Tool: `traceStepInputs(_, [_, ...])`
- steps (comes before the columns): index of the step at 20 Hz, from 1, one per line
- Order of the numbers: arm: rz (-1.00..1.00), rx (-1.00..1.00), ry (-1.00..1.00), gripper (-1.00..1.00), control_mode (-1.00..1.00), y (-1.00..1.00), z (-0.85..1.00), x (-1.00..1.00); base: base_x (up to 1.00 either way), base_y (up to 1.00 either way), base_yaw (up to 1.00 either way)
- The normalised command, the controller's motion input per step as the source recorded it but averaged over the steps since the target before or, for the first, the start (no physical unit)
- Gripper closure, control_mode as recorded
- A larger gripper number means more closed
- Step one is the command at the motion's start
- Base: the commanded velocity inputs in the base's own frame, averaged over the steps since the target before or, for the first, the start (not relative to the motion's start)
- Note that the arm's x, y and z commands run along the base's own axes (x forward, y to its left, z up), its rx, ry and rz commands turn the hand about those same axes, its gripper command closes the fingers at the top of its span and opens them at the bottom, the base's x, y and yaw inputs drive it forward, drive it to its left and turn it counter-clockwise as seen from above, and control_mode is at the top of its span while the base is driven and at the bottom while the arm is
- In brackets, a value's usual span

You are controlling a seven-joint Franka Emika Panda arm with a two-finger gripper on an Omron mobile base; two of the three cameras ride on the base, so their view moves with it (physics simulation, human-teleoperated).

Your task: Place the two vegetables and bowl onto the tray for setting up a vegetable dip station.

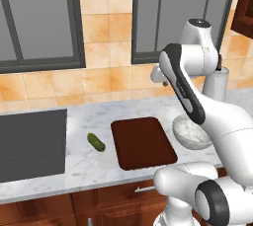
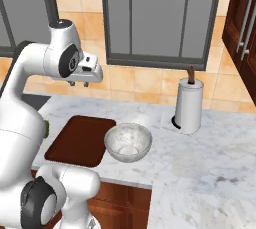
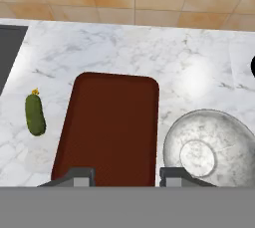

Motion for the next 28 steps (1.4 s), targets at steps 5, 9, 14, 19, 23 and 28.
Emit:
traceStepInputs(5, [0.02, 0.00, 0.00, -1.00, -1.00, -0.23, -0.01, 0.00, 0.00, 0.00, 0.00])
traceStepInputs(9, [0.08, 0.00, 0.00, -1.00, -1.00, -0.46, -0.14, 0.00, 0.00, 0.00, 0.00])
traceStepInputs(14, [0.09, 0.00, 0.00, -1.00, -1.00, -0.50, -0.25, 0.00, 0.00, 0.00, 0.00])
traceStepInputs(19, [0.08, 0.00, 0.00, -1.00, -1.00, -0.41, -0.30, 0.00, 0.00, 0.00, 0.00])
traceStepInputs(23, [0.07, 0.00, 0.00, -1.00, -1.00, -0.27, -0.36, 0.00, 0.00, 0.00, 0.00])
traceStepInputs(28, [0.03, 0.00, 0.00, -1.00, -1.00, -0.03, -0.45, 0.00, 0.00, 0.00, 0.00])
